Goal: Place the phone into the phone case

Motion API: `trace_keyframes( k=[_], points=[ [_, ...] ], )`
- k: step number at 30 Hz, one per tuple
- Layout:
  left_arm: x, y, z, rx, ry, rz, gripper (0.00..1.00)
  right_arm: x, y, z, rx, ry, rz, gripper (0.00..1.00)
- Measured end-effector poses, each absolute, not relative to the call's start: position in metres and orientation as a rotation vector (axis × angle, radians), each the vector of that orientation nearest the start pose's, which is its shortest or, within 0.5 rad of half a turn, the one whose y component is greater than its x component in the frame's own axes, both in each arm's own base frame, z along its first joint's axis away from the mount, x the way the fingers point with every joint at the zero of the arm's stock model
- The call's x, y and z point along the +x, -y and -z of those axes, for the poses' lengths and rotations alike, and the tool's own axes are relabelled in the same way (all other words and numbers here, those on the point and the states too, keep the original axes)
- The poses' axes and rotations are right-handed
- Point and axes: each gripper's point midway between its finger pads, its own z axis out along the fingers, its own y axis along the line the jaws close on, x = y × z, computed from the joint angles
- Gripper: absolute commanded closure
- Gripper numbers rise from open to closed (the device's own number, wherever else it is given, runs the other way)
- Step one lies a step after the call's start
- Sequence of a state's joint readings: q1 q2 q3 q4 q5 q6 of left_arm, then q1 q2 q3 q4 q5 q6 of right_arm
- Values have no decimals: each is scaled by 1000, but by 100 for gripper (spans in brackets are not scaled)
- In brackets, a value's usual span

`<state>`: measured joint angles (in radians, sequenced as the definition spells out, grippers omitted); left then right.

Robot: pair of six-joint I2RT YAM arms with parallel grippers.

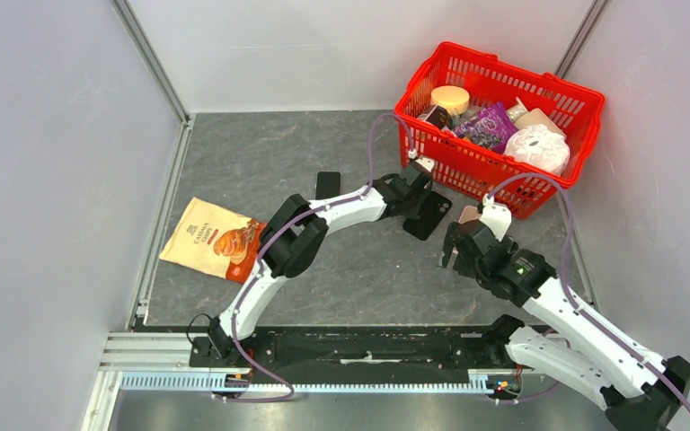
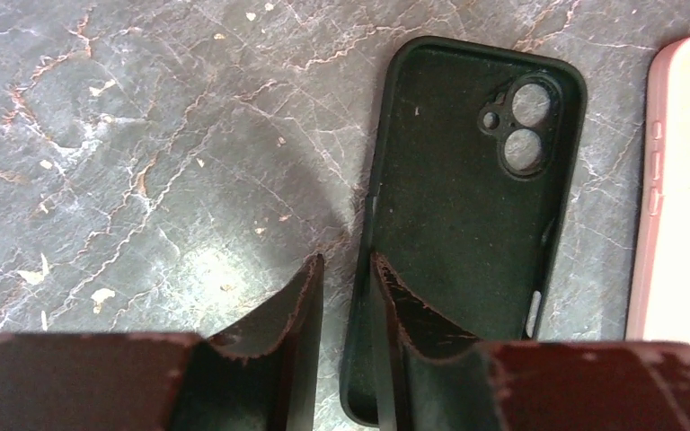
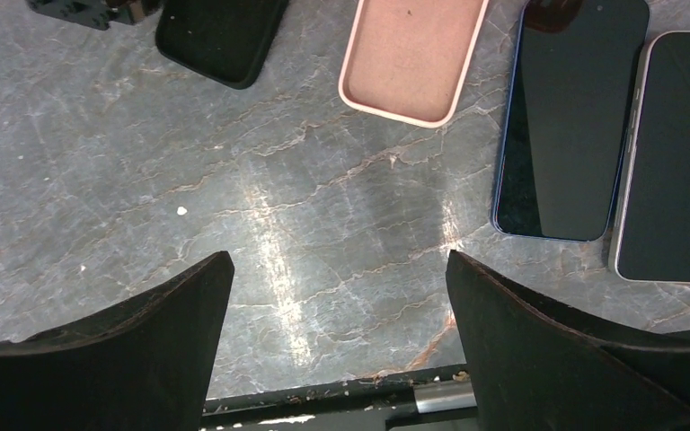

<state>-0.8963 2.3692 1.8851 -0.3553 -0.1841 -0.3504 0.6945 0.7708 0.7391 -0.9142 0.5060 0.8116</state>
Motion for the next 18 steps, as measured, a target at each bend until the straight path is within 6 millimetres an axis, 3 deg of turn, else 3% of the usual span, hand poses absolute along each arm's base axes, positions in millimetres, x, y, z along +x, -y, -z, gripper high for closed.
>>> trace_keyframes(
  k=[6,10,15,18],
  points=[
    [374,450,-25,572,-2335,426,93,195,-78,-127,366,-2366,-30,4],
    [361,438,-26,543,-2352,439,98,204,-74,-120,432,-2385,-19,4],
    [332,394,-26,446,-2432,375,98,220,-60,-109,602,-2411,-26,3],
    [314,365,-30,366,-2475,324,98,230,-41,-104,761,-2398,-36,3]
  ],
)
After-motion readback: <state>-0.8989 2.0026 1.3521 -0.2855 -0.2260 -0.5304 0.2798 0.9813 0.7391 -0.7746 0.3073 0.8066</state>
